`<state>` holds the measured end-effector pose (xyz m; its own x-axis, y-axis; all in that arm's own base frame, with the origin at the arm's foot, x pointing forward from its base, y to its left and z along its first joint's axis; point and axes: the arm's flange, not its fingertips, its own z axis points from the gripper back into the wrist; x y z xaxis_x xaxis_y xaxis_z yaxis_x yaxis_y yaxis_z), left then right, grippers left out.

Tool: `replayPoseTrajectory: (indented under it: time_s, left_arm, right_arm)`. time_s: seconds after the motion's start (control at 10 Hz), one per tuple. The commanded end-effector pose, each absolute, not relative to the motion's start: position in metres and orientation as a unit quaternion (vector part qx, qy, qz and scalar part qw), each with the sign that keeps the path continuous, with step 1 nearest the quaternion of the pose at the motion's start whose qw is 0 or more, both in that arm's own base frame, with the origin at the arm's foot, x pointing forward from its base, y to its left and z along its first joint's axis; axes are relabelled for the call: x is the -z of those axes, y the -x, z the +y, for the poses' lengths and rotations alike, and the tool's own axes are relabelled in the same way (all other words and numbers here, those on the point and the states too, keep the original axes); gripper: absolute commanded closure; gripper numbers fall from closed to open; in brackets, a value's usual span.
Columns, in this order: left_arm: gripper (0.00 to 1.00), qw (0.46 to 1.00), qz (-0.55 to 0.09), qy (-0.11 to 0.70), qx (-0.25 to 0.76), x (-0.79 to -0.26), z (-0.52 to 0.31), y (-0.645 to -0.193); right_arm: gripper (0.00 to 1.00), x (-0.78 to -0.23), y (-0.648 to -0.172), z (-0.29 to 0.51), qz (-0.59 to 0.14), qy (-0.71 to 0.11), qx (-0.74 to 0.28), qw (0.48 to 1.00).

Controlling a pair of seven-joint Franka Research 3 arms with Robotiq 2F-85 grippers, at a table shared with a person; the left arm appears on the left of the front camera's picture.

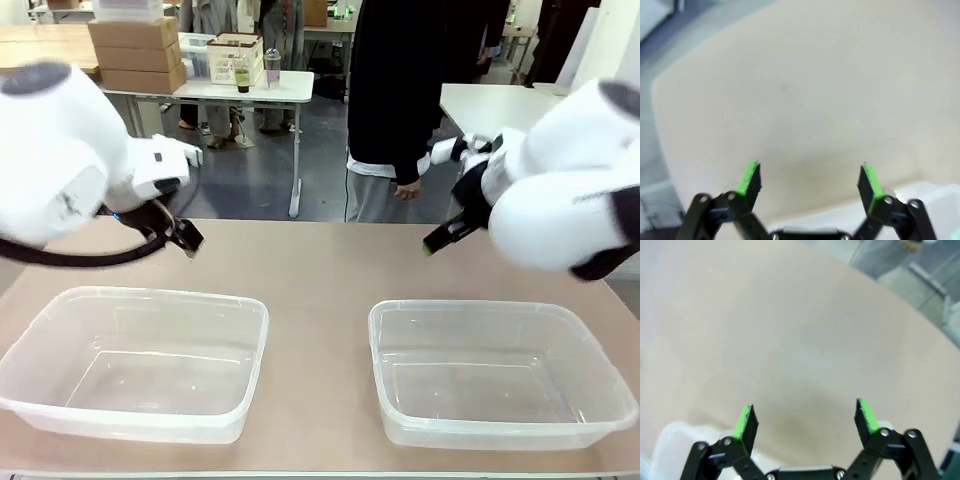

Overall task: Sort the waste into each basket.
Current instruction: Pick up the Organizing box on the left side of the table and lift it.

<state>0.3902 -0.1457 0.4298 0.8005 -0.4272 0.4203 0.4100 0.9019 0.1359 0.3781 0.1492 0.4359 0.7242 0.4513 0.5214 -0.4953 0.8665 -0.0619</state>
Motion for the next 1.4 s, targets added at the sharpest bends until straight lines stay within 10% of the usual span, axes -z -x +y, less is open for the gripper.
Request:
replayPoseTrajectory:
  time_s: [0.0,0.6,1.0,1.3]
  left_arm:
    - [0.0,0.96,-0.158,0.069,0.219,-0.511,-0.163,-0.335]
    - [0.0,0.944,-0.204,0.078,0.247,-0.545,-0.177,-0.272]
    - [0.0,0.831,-0.078,0.47,0.287,-0.554,-0.143,-0.268]
    - [0.0,0.764,-0.183,0.606,0.123,-0.559,-0.081,-0.246]
  right_arm:
    - [0.0,-0.501,-0.314,0.132,-0.236,-0.069,-0.196,0.949]
    - [0.0,-0.538,-0.285,0.138,-0.264,-0.051,-0.224,0.937]
    - [0.0,-0.553,-0.245,0.097,-0.192,-0.439,-0.158,0.863]
    - [0.0,-0.544,-0.2,0.01,-0.251,-0.608,-0.065,0.751]
